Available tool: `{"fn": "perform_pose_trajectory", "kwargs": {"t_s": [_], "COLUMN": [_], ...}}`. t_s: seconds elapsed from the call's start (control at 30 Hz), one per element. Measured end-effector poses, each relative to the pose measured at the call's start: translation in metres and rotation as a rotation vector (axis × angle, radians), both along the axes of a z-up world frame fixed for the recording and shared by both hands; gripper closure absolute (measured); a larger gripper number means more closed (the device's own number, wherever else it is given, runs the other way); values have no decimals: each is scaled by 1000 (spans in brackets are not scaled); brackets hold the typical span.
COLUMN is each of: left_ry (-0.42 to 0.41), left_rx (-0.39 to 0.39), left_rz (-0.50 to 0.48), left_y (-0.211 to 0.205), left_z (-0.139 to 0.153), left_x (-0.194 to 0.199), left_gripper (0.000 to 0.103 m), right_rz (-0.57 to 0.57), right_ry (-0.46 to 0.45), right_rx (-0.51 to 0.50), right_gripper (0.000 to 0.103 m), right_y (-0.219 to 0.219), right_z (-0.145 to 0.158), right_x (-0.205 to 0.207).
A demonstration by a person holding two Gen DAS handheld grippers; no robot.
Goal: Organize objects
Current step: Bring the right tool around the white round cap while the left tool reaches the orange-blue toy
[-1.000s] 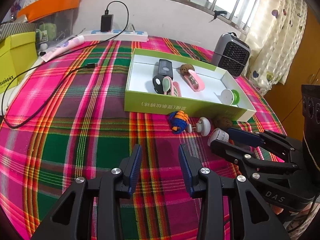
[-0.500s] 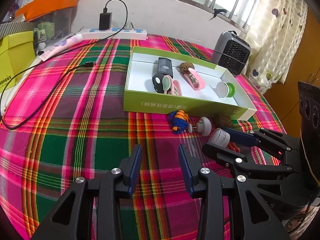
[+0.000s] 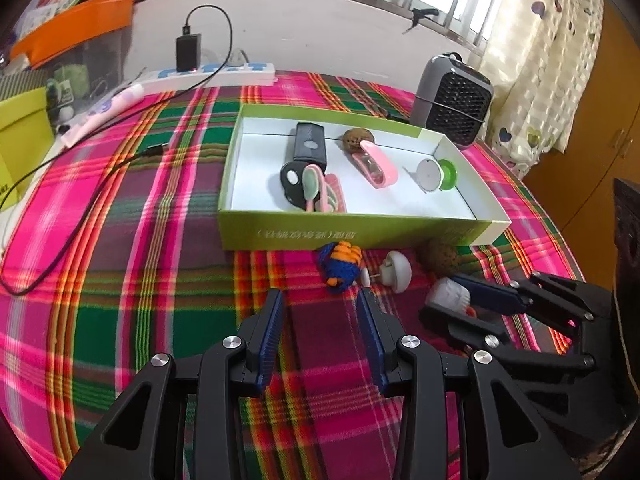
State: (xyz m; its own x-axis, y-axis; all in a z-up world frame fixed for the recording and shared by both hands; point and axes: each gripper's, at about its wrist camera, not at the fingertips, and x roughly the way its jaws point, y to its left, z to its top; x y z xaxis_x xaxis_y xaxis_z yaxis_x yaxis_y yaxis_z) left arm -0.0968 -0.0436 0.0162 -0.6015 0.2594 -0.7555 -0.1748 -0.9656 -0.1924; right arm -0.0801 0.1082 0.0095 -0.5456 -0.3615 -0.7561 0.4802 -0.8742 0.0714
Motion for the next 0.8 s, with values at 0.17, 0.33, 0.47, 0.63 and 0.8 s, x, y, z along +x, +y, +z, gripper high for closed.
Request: {"fn": "perform_pose_trajectory", "kwargs": {"t_s": [0.17, 0.33, 0.47, 0.63, 0.8], "left_ry": [-2, -3, -2, -4, -12], "left_rx": [-20, -29, -54, -58, -62], "left_rz": [-12, -12, -20, -7, 28], "left_y": [7, 11, 18, 19, 15], "left_z": [-2, -1, 0, -1, -4], "left_x": [-9, -16, -22, -26, -29], "left_gripper": [67, 67, 67, 67, 67], "right_rz": [-12, -29, -33, -26, -20], "right_ry": [2, 10, 7, 2, -2], "right_rx": [-7, -20, -32, -43, -50], "right_gripper": [71, 71, 71, 71, 71], "right_y": [10, 20, 24, 24, 25], "right_z": [0, 1, 2, 2, 1], "right_x": [7, 12, 13, 13, 13]}}
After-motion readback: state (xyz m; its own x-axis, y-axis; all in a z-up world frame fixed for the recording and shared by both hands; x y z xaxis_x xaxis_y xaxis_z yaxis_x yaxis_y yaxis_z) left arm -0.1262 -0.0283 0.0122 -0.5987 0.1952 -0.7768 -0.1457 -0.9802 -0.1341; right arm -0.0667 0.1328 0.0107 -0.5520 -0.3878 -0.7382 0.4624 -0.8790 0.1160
